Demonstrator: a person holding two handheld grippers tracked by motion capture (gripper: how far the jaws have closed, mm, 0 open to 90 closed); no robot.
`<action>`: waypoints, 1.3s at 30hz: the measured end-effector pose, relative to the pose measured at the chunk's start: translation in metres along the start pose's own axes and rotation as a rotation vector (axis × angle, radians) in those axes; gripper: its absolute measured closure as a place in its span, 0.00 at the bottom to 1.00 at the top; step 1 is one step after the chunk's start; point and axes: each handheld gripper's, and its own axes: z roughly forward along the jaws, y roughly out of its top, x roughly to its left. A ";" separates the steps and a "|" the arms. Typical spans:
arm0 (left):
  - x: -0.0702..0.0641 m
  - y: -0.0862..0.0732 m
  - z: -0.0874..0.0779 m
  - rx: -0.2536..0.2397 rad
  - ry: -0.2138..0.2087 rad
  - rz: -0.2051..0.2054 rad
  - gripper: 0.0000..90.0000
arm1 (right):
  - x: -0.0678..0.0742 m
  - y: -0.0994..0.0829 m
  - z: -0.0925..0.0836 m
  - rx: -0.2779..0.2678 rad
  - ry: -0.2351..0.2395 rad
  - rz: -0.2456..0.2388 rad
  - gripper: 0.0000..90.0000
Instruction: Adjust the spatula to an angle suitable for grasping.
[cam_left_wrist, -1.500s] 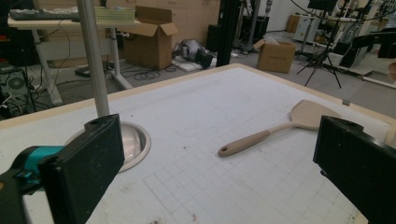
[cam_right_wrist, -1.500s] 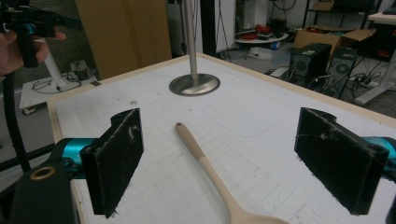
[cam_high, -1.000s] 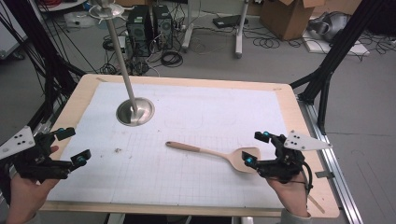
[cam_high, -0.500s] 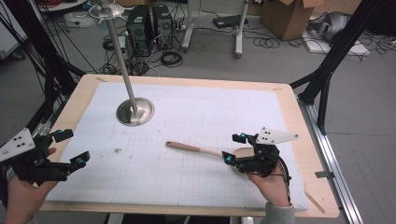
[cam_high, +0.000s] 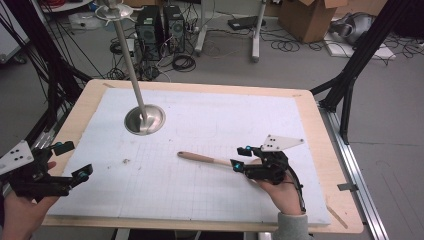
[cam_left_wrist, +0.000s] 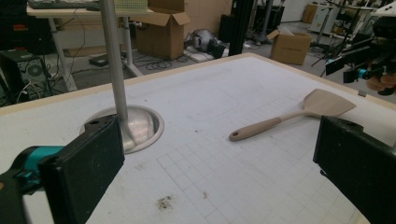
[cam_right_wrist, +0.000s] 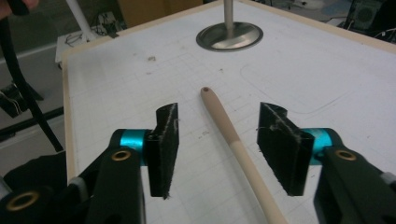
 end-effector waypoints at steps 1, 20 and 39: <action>0.000 -0.001 0.000 -0.001 0.001 -0.003 0.03 | 0.000 0.000 0.002 0.012 0.000 -0.002 0.58; 0.002 -0.004 -0.003 0.005 0.014 -0.008 0.03 | 0.000 -0.005 0.031 0.063 -0.024 -0.050 0.94; 0.002 -0.007 0.001 0.018 0.017 -0.016 0.03 | 0.004 -0.012 0.068 0.157 0.022 -0.082 1.00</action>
